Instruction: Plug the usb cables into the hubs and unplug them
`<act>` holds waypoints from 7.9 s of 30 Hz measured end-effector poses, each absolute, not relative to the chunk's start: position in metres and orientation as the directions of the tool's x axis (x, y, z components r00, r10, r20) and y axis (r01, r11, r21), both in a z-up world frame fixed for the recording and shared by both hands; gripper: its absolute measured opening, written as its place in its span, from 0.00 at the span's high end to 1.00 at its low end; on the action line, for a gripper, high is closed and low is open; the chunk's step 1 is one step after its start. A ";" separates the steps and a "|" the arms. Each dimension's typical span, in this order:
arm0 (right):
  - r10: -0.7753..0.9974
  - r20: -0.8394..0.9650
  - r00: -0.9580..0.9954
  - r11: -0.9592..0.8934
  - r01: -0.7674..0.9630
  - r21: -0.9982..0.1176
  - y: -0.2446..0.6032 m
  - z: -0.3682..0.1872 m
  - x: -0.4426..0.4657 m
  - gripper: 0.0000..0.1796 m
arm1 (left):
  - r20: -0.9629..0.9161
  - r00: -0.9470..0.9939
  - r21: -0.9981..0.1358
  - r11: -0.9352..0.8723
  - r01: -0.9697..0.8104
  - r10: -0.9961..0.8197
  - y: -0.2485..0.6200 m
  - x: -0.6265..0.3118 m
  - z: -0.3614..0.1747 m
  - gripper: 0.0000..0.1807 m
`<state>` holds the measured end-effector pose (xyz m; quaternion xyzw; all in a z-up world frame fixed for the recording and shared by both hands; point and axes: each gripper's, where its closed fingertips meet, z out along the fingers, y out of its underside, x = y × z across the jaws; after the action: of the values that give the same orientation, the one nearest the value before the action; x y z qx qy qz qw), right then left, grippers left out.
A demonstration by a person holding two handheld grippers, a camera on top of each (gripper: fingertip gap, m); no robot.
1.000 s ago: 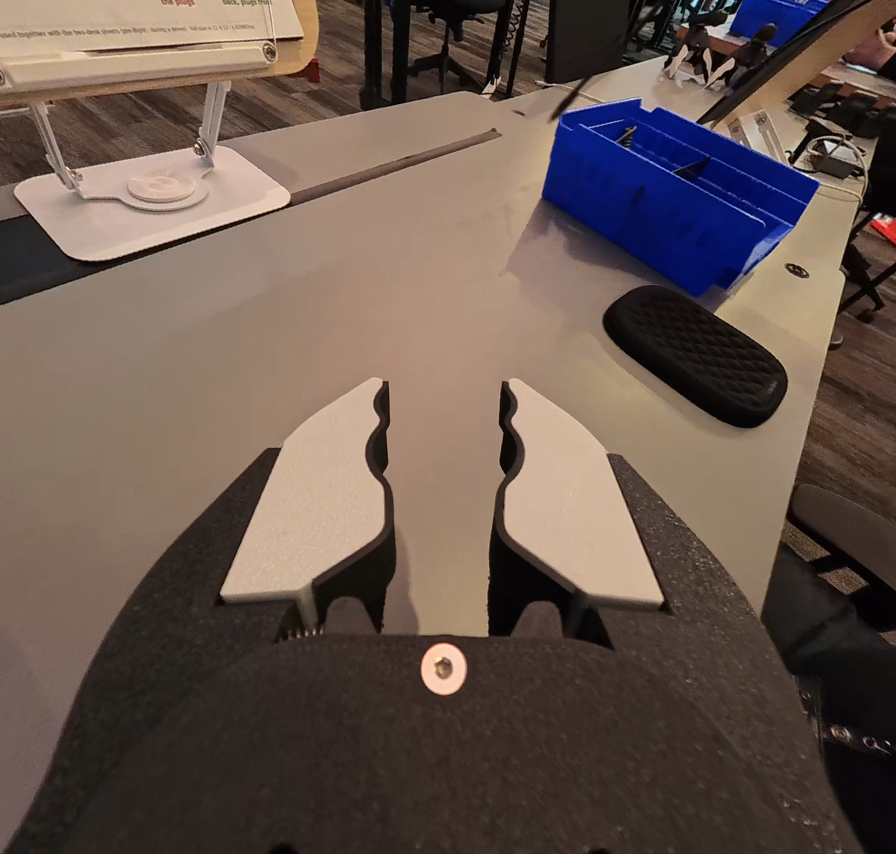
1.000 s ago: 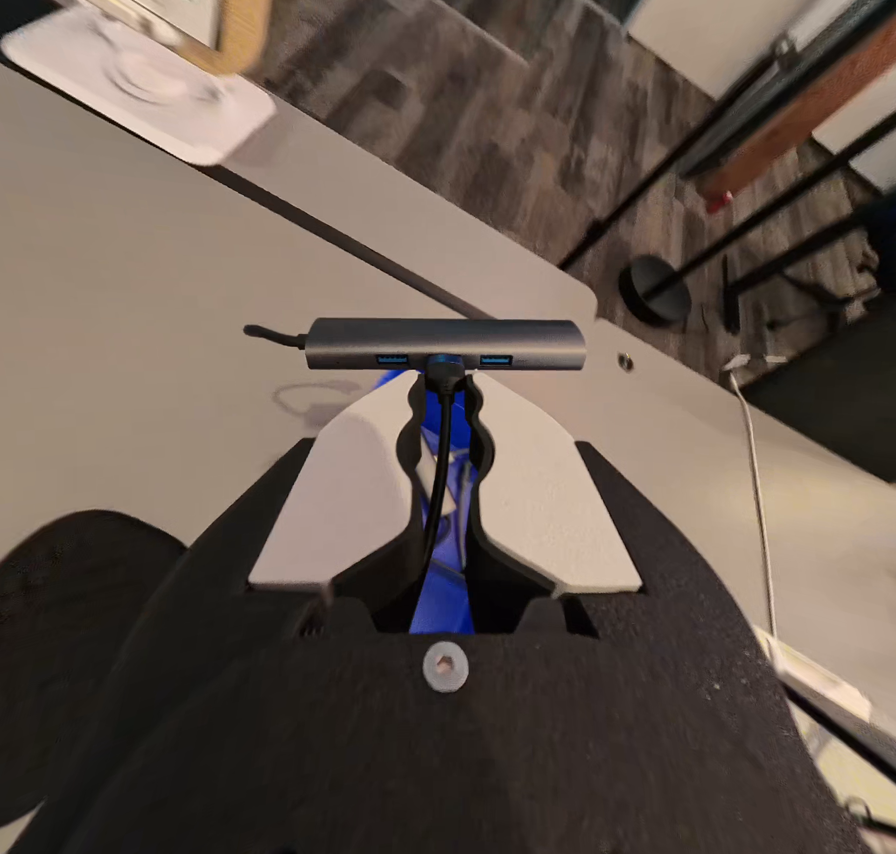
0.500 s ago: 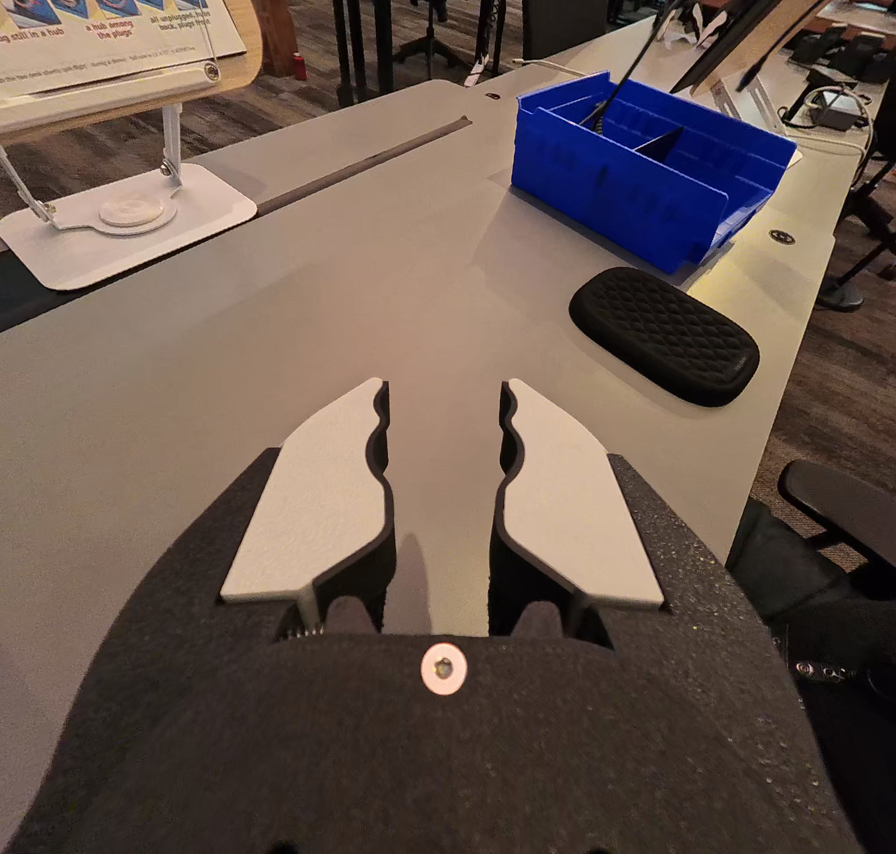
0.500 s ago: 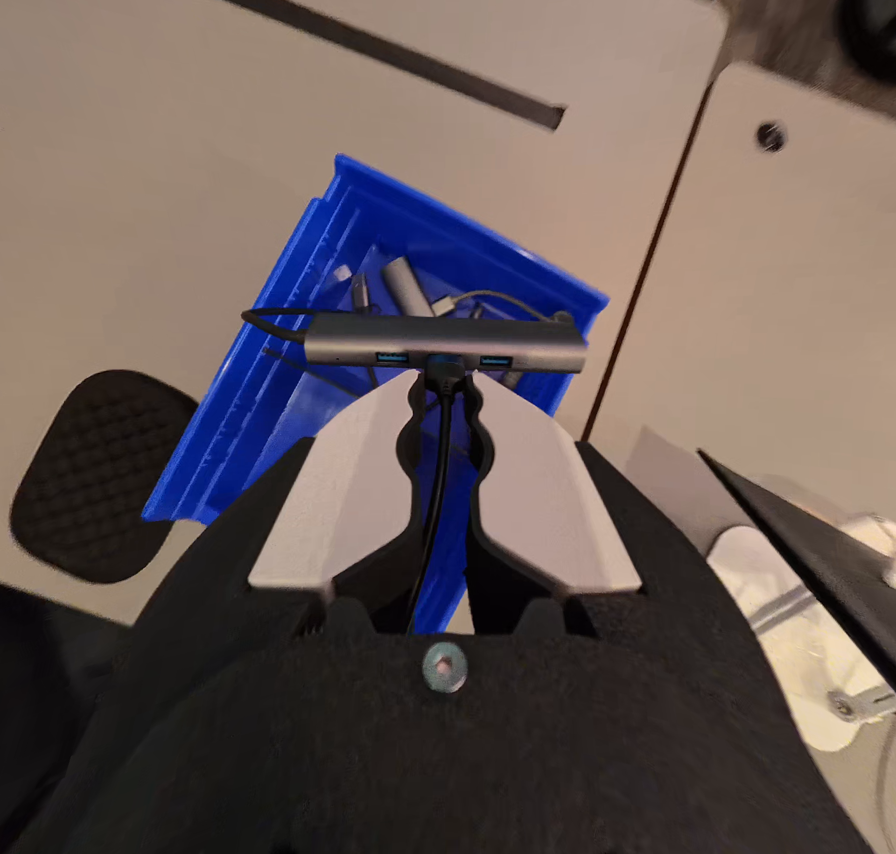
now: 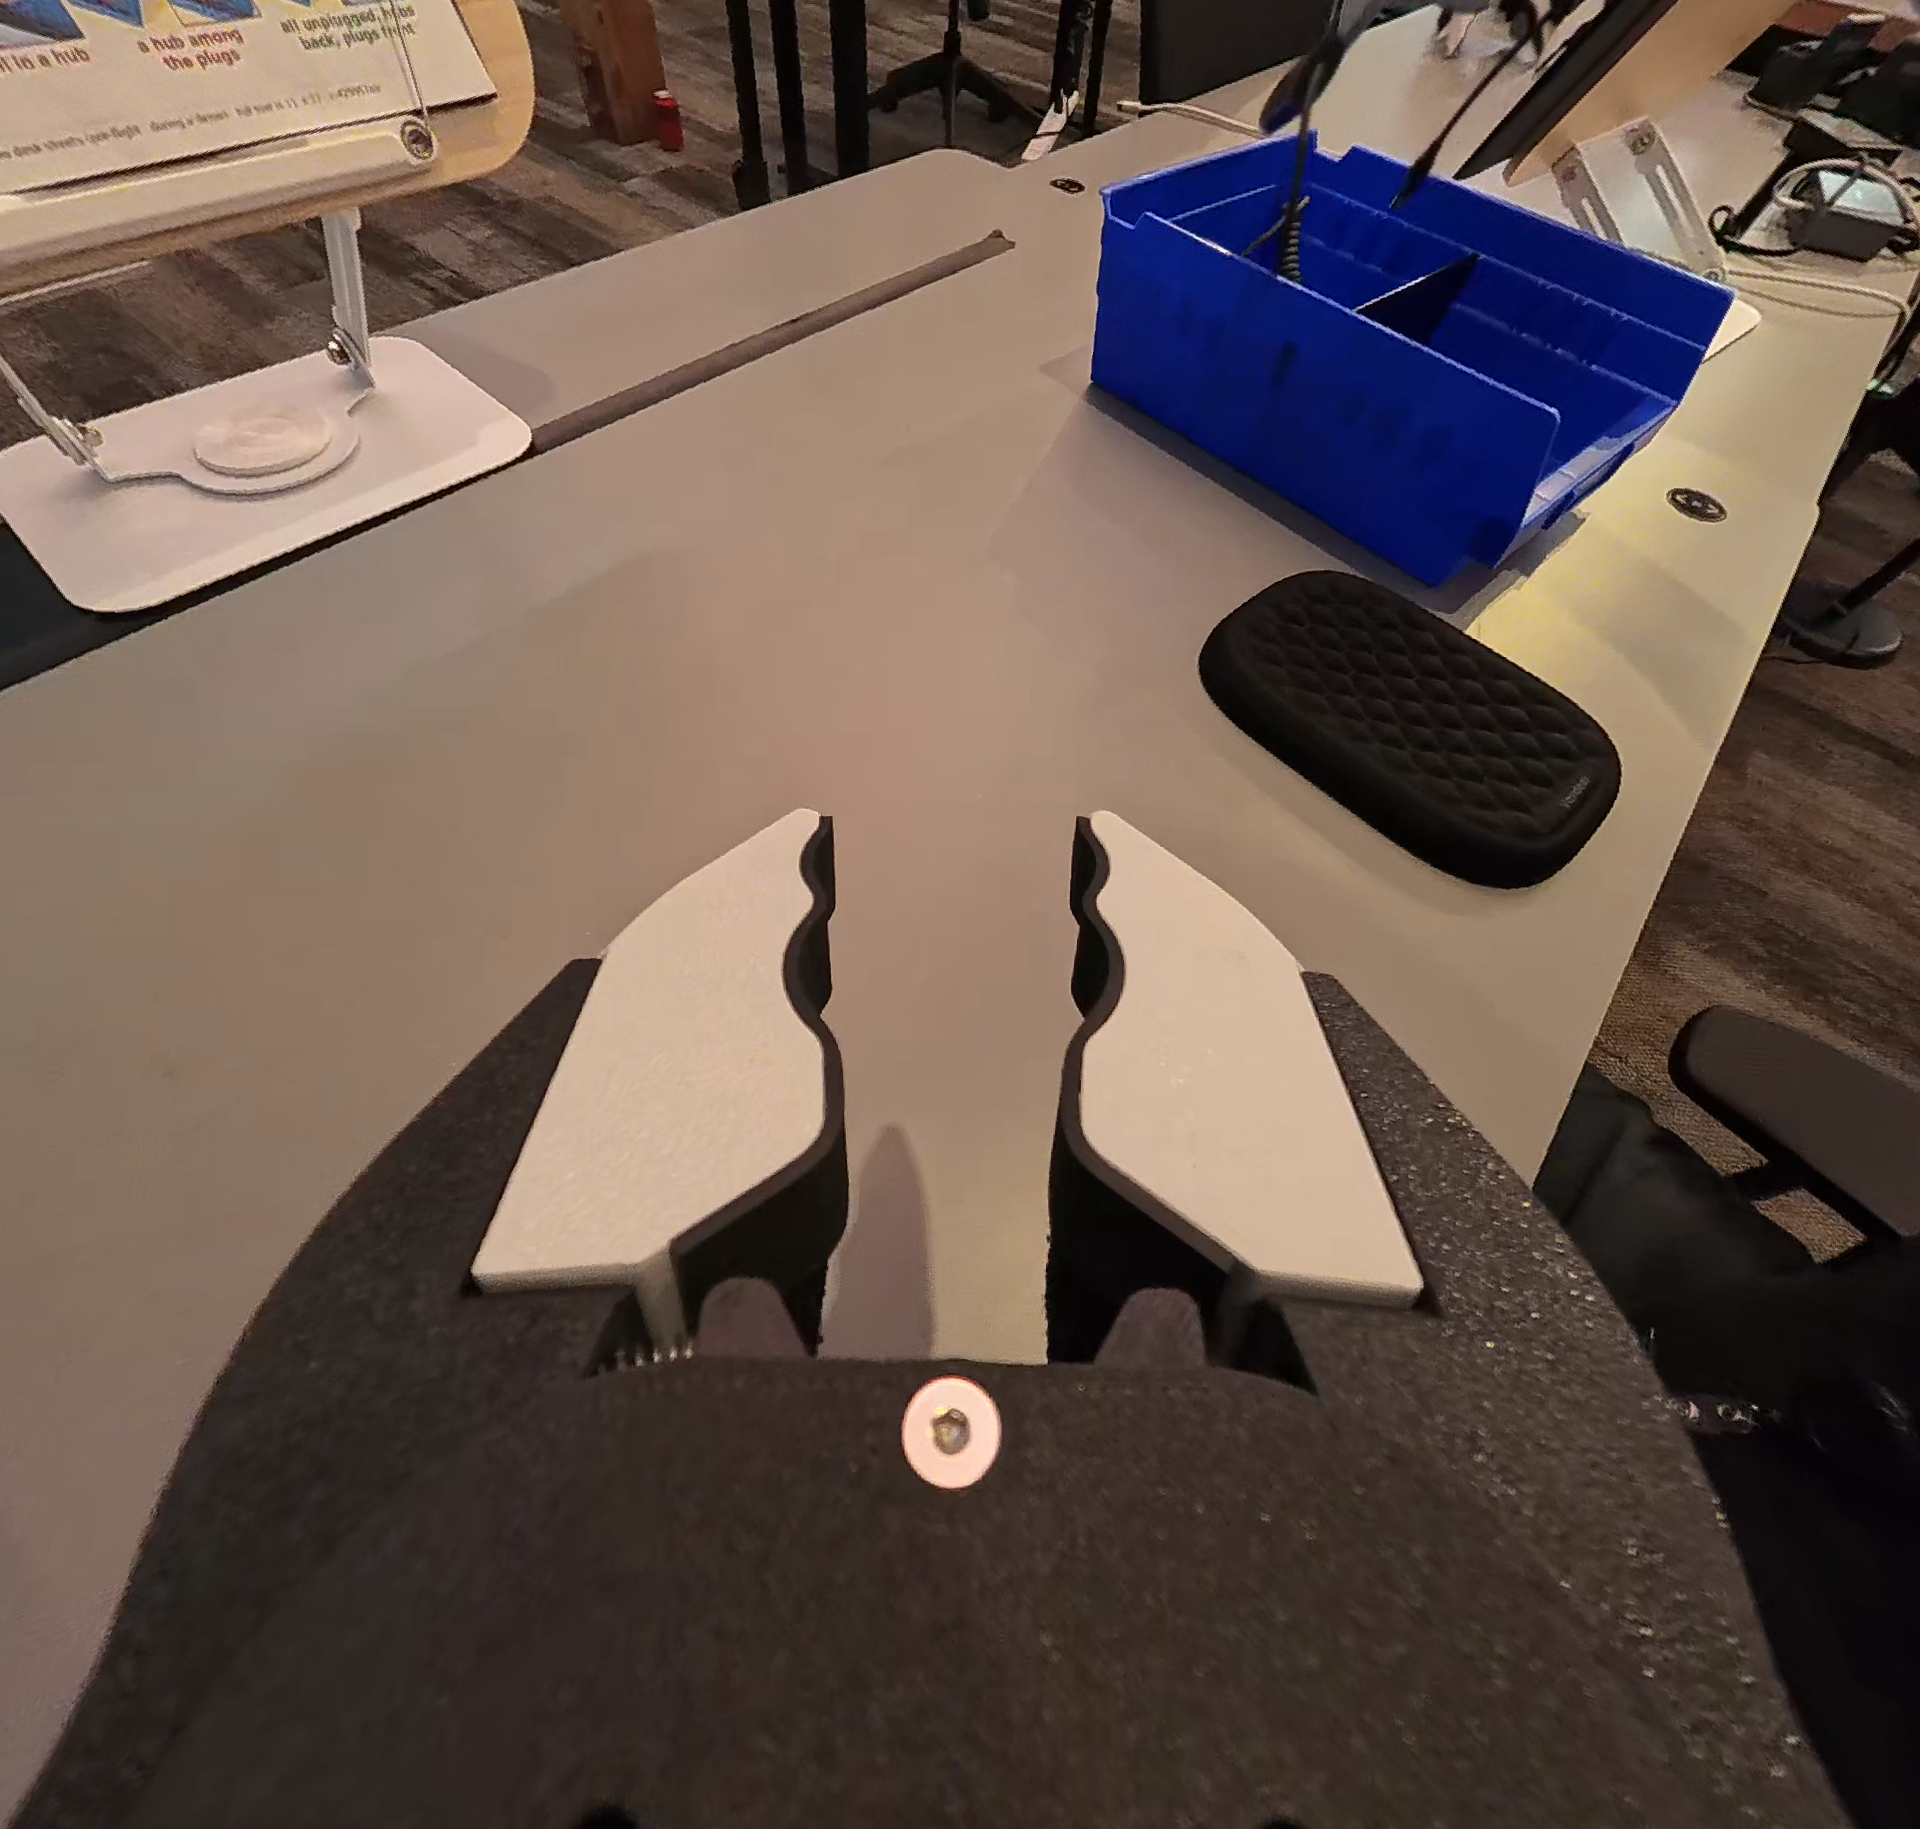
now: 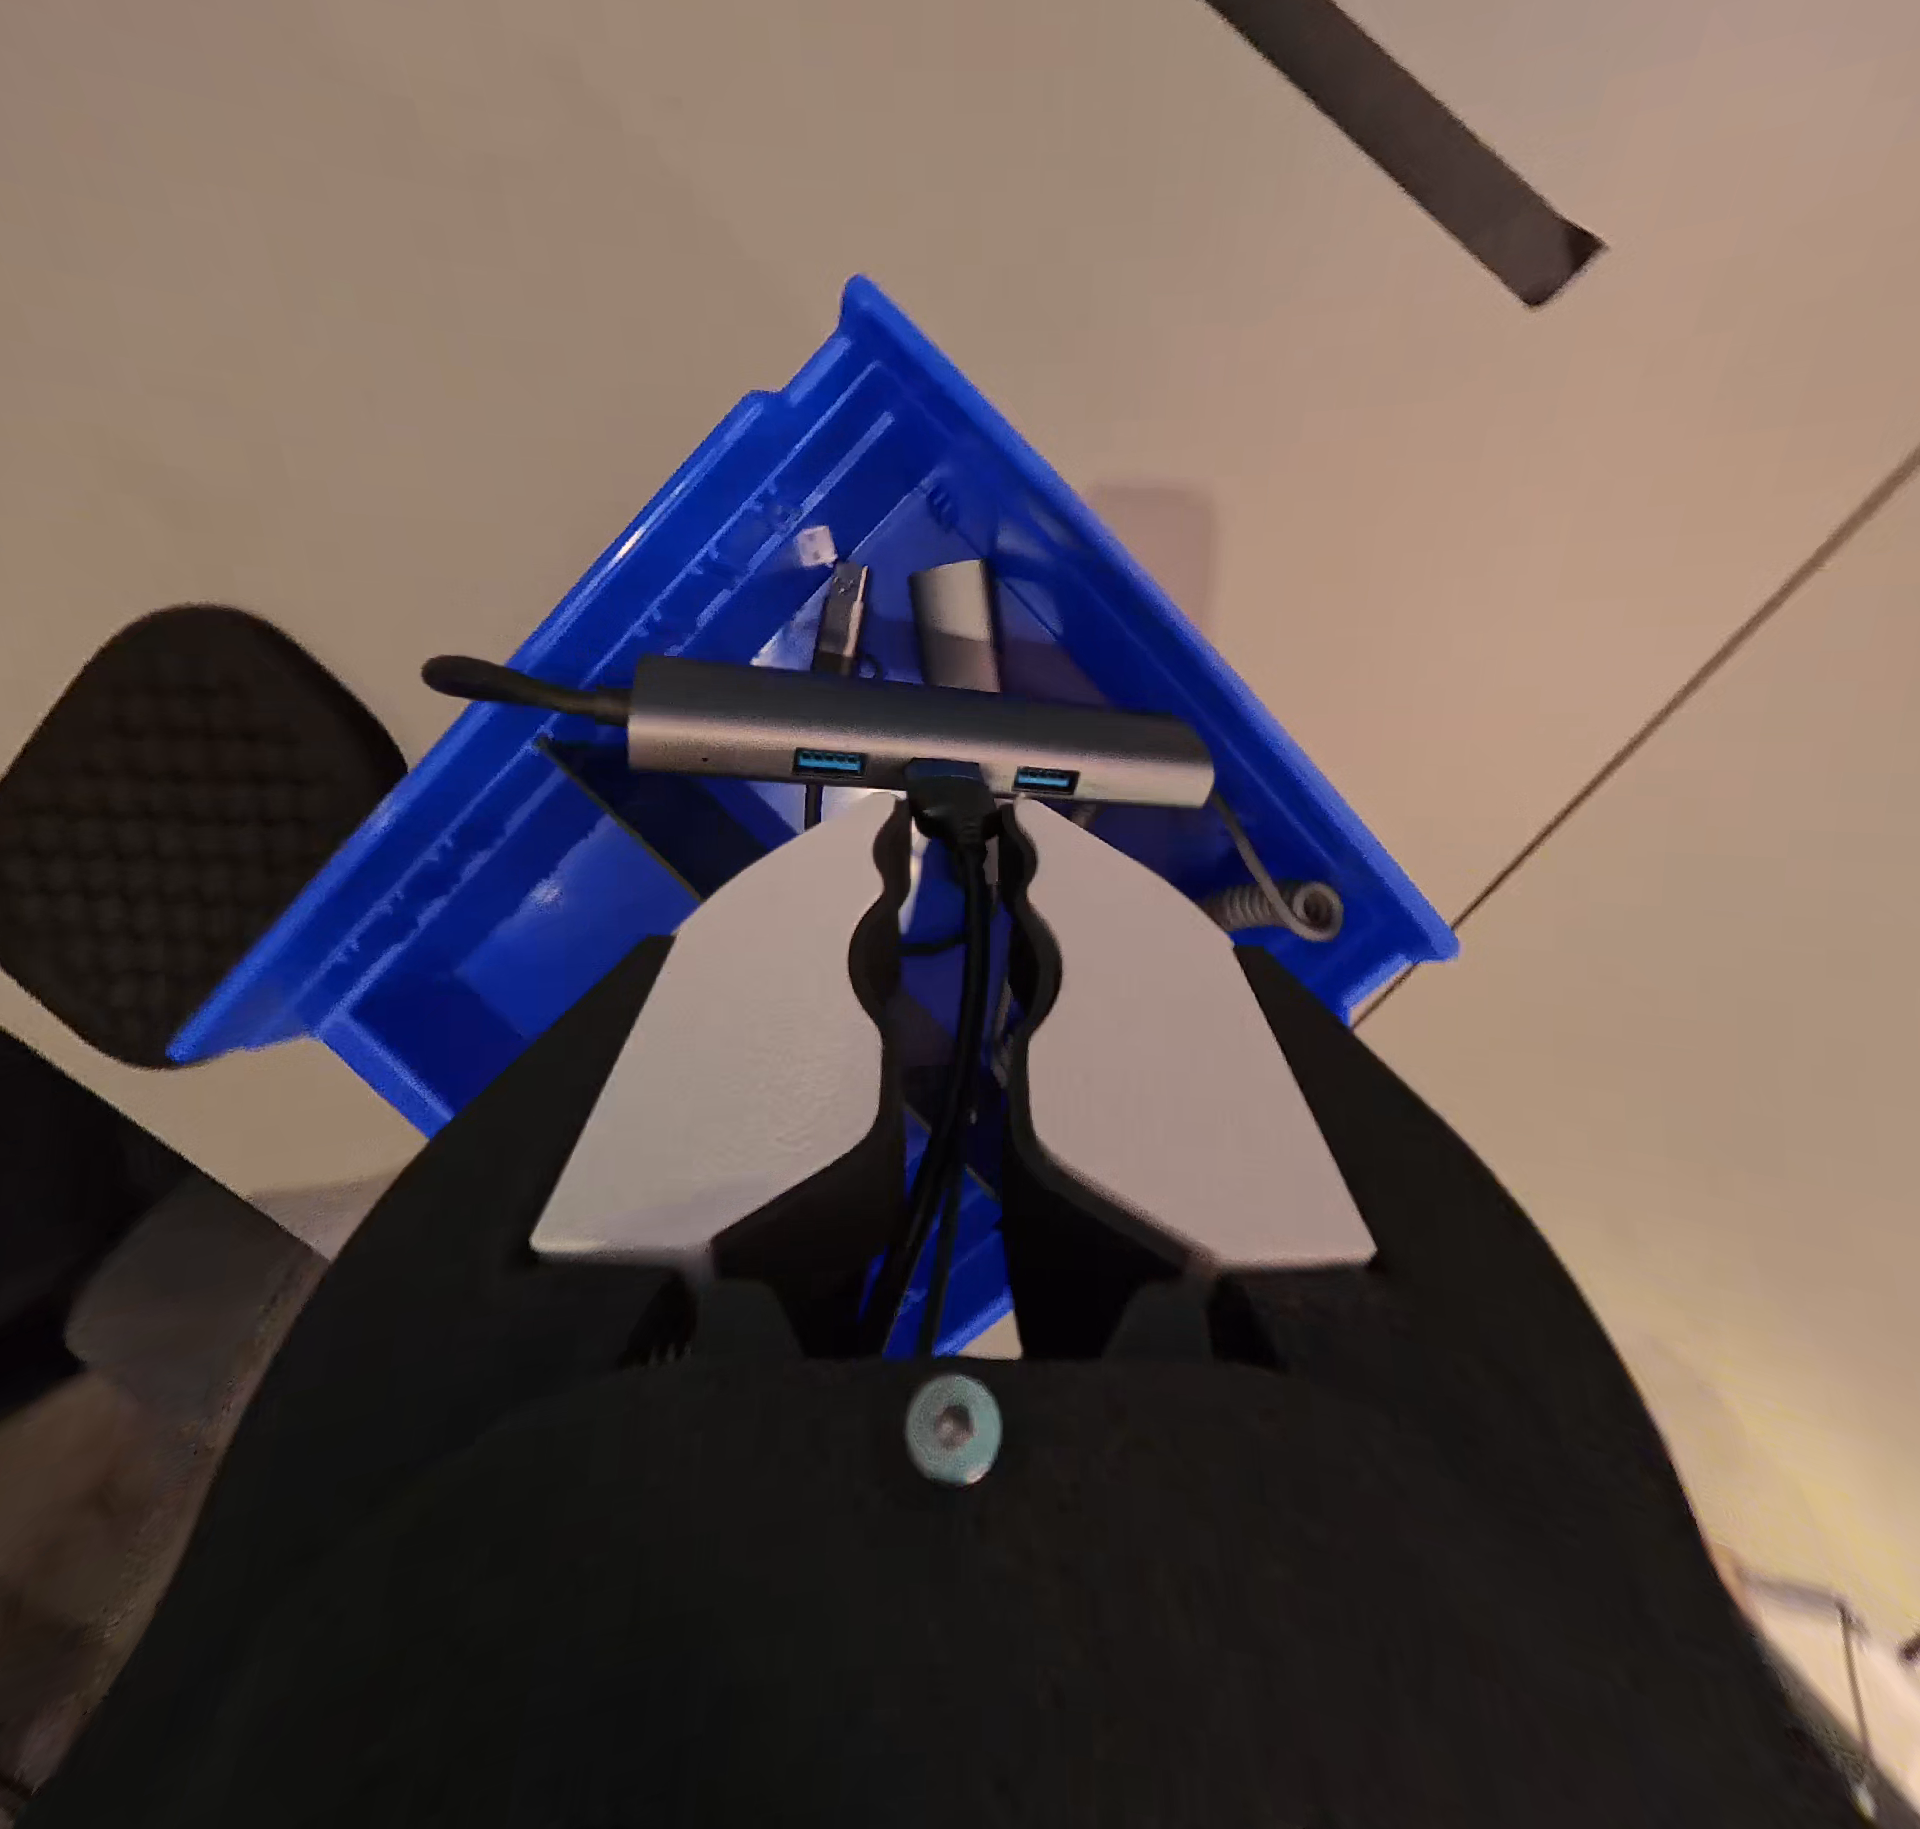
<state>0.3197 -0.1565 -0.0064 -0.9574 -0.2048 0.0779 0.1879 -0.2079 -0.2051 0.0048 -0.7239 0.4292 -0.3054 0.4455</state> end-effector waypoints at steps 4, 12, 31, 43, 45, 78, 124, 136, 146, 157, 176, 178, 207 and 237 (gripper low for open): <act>0.522 -0.099 0.847 -0.779 0.427 -0.460 -0.158 -0.024 0.321 0.91 | 0.045 0.448 -0.907 -0.224 -0.356 -0.893 -0.211 -0.207 0.008 0.76; 0.617 -0.191 0.763 -0.705 0.428 -0.566 -0.173 -0.067 0.323 0.91 | 0.021 0.450 -0.886 -0.225 -0.405 -0.893 -0.216 -0.201 0.002 0.76; 0.553 0.163 0.817 -0.467 0.466 -0.751 -0.127 -0.001 0.362 0.77 | 0.018 0.443 -0.863 -0.238 -0.446 -0.896 -0.219 -0.171 -0.007 0.76; 0.432 0.323 0.842 -0.498 0.522 -0.692 -0.226 0.024 0.319 0.96 | -0.025 0.448 -0.886 -0.188 -0.423 -0.894 -0.202 -0.182 -0.002 0.76; 0.444 0.309 0.841 -0.498 0.518 -0.696 -0.229 0.012 0.303 0.97 | -0.004 0.435 -0.896 -0.190 -0.401 -0.900 -0.204 -0.181 -0.001 0.76; -0.206 0.229 0.951 -0.719 0.012 -0.695 -0.314 -0.016 0.385 0.74 | -0.167 0.877 -0.905 -0.284 -0.318 -0.450 -0.120 -0.394 0.007 0.76; -0.156 0.215 0.964 -0.915 -0.059 -0.400 -0.287 -0.105 0.392 0.86 | -0.110 0.966 -0.857 -0.470 -0.211 -0.233 -0.102 -0.496 -0.029 0.75; -0.186 0.068 0.980 -0.907 -0.145 -0.396 -0.287 -0.107 0.385 0.94 | -0.123 0.968 -0.845 -0.489 -0.219 -0.220 -0.103 -0.507 -0.031 0.76; -0.227 0.122 0.966 -0.930 -0.178 -0.320 -0.289 -0.107 0.389 0.88 | -0.139 0.971 -0.810 -0.541 -0.224 -0.194 -0.095 -0.525 -0.031 0.75; -0.302 -0.035 0.953 -0.909 -0.298 -0.291 -0.294 -0.109 0.383 0.80 | -0.029 0.984 -0.721 -0.678 -0.141 -0.174 -0.084 -0.525 -0.056 0.75; -0.228 0.149 0.962 -0.958 -0.194 -0.212 -0.292 -0.120 0.386 0.87 | -0.117 0.980 -0.580 -0.790 -0.198 -0.159 -0.044 -0.488 -0.099 0.81; -0.232 0.122 0.965 -0.955 -0.201 -0.220 -0.292 -0.120 0.384 0.88 | -0.168 0.972 -0.555 -0.799 -0.232 -0.165 -0.041 -0.489 -0.101 0.93; -0.201 0.020 0.979 -0.950 -0.190 -0.246 -0.291 -0.125 0.381 0.90 | -0.234 0.905 -0.480 -0.768 -0.425 -0.355 -0.024 -0.330 -0.105 0.96; -0.259 0.005 0.966 -0.931 -0.248 -0.269 -0.294 -0.110 0.386 0.79 | -0.245 0.821 -0.477 -0.674 -0.565 -0.515 -0.098 -0.171 -0.107 0.95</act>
<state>0.3859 -0.2936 -0.1098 -0.9823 0.1290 -0.0202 0.1343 -0.1715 -0.0982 -0.1074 -0.9137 0.2954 0.0452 0.2755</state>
